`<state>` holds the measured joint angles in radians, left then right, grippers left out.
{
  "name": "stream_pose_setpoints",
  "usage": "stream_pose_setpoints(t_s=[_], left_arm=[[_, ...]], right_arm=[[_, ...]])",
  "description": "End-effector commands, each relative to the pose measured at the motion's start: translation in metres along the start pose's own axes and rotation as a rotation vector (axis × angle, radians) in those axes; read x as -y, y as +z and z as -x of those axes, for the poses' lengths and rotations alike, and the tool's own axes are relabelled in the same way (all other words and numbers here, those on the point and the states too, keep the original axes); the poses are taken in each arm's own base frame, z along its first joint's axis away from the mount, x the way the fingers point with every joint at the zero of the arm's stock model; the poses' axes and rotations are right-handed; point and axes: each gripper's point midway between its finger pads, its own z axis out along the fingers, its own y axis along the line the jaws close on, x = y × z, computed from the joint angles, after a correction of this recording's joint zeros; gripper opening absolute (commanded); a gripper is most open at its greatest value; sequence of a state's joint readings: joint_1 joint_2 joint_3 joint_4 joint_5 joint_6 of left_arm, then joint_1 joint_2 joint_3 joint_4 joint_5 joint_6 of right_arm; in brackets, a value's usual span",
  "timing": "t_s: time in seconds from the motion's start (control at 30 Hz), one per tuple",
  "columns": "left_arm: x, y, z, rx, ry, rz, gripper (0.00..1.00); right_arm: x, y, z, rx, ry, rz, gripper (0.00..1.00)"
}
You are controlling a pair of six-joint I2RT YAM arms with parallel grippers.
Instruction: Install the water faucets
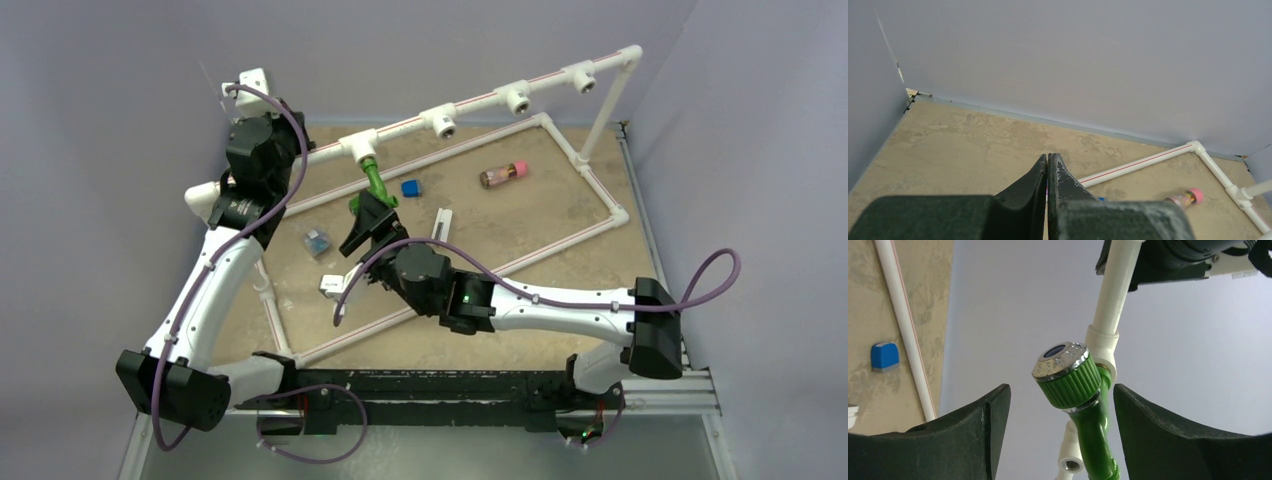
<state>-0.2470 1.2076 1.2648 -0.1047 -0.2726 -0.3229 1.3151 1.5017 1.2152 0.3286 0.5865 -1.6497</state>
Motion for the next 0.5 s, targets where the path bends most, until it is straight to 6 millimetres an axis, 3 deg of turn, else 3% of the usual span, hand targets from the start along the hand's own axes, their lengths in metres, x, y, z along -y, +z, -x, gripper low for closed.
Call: stream_pose_setpoints(t_s=[0.0, 0.27, 0.37, 0.47], left_arm=[[-0.031, -0.009, -0.103, -0.328, 0.086, 0.084, 0.0], [-0.032, -0.008, -0.103, -0.327, 0.087, 0.085, 0.0], [-0.032, -0.008, -0.103, -0.326, 0.087, 0.086, 0.0], [-0.032, -0.008, -0.103, -0.327, 0.087, 0.087, 0.0]], right_arm=[[0.047, -0.001, -0.021, -0.064, 0.037, -0.138, 0.76], [0.043, 0.009, -0.032, -0.102, 0.052, -0.152, 0.66], [0.043, 0.01, -0.034, -0.115, 0.066, -0.16, 0.54], [0.044, 0.01, -0.037, -0.133, 0.095, -0.172, 0.33]])
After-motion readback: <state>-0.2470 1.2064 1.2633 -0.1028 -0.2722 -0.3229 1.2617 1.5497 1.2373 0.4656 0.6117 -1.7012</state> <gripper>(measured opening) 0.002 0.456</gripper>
